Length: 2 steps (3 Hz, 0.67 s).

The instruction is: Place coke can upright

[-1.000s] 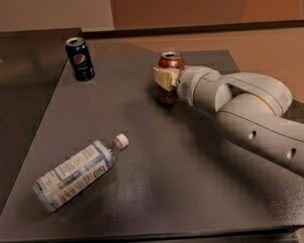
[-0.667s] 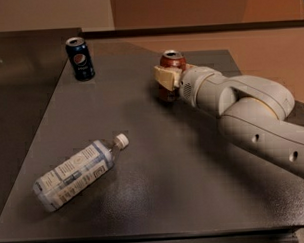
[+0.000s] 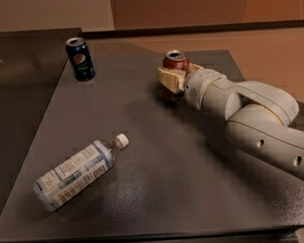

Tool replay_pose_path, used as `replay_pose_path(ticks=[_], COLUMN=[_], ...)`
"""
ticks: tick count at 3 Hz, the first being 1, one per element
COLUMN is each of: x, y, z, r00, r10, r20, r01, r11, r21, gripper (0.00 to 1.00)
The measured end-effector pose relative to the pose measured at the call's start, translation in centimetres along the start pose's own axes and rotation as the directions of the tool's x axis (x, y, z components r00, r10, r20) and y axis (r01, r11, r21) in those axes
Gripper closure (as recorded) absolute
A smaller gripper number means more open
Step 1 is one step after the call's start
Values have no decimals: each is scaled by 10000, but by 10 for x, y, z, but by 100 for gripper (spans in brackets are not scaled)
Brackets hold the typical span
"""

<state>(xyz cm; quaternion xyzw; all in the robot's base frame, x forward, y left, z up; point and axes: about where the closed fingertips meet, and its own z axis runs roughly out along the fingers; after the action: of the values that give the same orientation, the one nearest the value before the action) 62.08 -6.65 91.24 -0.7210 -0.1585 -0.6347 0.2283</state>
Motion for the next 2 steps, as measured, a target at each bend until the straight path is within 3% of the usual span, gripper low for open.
replay_pose_path(ticks=[1,2], x=[-6,-12], y=[3,7], z=[-3,-6], r00=[9996,9994], r10=[-268,-323], r20=[-107,-149], r01=[269,323], r11=[9996,9995], r21=[73,6], gripper=[100,82])
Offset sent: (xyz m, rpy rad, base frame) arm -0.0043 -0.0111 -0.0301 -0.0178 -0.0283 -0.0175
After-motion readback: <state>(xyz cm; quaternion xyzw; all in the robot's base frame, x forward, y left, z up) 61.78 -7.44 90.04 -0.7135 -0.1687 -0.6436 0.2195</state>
